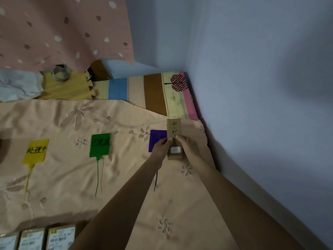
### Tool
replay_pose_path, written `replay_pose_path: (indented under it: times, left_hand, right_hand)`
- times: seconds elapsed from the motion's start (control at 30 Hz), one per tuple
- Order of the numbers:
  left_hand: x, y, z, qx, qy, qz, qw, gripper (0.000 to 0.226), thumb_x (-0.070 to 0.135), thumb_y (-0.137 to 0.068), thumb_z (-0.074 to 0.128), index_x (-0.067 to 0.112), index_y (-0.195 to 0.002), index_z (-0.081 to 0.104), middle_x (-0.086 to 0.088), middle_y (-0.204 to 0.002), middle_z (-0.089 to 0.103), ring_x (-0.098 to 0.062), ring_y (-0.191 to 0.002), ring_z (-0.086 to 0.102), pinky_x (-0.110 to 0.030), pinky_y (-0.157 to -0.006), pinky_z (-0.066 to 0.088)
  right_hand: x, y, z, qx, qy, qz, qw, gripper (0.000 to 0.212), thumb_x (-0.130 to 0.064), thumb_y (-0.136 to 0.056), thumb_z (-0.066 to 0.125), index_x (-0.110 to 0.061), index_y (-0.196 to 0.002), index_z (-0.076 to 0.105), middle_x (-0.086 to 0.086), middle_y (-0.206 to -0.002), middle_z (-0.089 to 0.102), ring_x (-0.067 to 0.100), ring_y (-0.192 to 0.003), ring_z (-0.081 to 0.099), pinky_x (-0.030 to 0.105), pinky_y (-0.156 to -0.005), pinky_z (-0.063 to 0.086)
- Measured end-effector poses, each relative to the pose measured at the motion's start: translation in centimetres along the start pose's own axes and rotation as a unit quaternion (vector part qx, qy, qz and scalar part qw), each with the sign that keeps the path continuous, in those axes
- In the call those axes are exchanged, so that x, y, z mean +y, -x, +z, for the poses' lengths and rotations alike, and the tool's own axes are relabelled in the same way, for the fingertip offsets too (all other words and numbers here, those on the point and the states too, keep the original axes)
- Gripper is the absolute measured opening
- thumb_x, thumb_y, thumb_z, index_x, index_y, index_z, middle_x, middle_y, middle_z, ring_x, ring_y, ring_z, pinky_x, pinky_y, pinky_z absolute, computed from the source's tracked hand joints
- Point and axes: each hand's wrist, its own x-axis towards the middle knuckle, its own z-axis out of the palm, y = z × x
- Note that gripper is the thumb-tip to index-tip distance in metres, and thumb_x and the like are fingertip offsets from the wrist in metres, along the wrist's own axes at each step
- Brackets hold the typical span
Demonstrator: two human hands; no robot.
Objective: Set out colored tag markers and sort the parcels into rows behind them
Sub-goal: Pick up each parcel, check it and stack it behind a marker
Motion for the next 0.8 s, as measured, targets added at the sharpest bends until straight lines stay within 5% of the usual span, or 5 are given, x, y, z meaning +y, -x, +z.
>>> replay_pose_path:
  times: [0.13,0.27,0.4,0.57,0.8]
  left_hand:
    - [1.2,1.9,-0.7,-0.003,-0.017,0.015,1.0,0.027,0.03,-0.095,0.054,0.012,-0.113,0.061,-0.004,-0.102,0.067,-0.016,-0.096,0.063,-0.027,-0.08,0.052]
    - [2.3,4.8,-2.1,0.004,-0.022,0.042,0.999,0.025,0.031,-0.096,0.052,0.012,-0.108,0.062,-0.007,-0.105,0.066,-0.017,-0.093,0.061,-0.024,-0.073,0.047]
    - [3.1,8.8,-3.8,0.025,-0.004,0.06,0.998,0.016,0.025,-0.097,0.051,0.021,-0.083,0.055,-0.001,-0.087,0.06,-0.01,-0.078,0.056,-0.024,-0.073,0.044]
    - [2.0,13.9,-6.8,0.093,-0.001,0.077,0.993,0.029,0.033,-0.095,0.053,0.013,-0.116,0.055,0.0,-0.105,0.059,-0.018,-0.102,0.054,-0.038,-0.096,0.043]
    - [-3.1,20.7,-13.7,0.138,0.059,0.078,0.986,0.014,0.028,-0.095,0.055,0.015,-0.096,0.059,-0.008,-0.111,0.059,-0.025,-0.104,0.055,-0.036,-0.086,0.043]
  right_hand:
    - [-0.9,1.4,-0.5,0.047,0.014,-0.015,0.999,0.049,-0.05,-0.091,0.058,-0.016,-0.126,0.058,0.002,-0.118,0.066,0.017,-0.097,0.061,0.02,-0.07,0.043]
    - [-1.9,4.5,-1.6,0.05,-0.002,-0.045,0.998,0.06,-0.044,-0.093,0.059,-0.011,-0.141,0.044,0.005,-0.14,0.05,0.026,-0.13,0.047,0.031,-0.098,0.037]
    - [-2.4,7.6,-1.0,0.063,-0.045,-0.092,0.993,0.05,-0.04,-0.09,0.064,-0.018,-0.132,0.051,0.002,-0.127,0.058,0.016,-0.112,0.053,0.031,-0.088,0.041]
    - [-3.0,11.8,1.7,0.049,0.003,-0.108,0.993,0.046,-0.043,-0.09,0.063,-0.021,-0.13,0.054,-0.002,-0.129,0.059,0.012,-0.102,0.055,0.018,-0.059,0.034]
    - [-0.8,18.6,6.9,-0.001,-0.037,-0.136,0.99,0.027,-0.03,-0.086,0.069,-0.015,-0.108,0.066,0.001,-0.109,0.065,0.017,-0.101,0.058,0.028,-0.082,0.042]
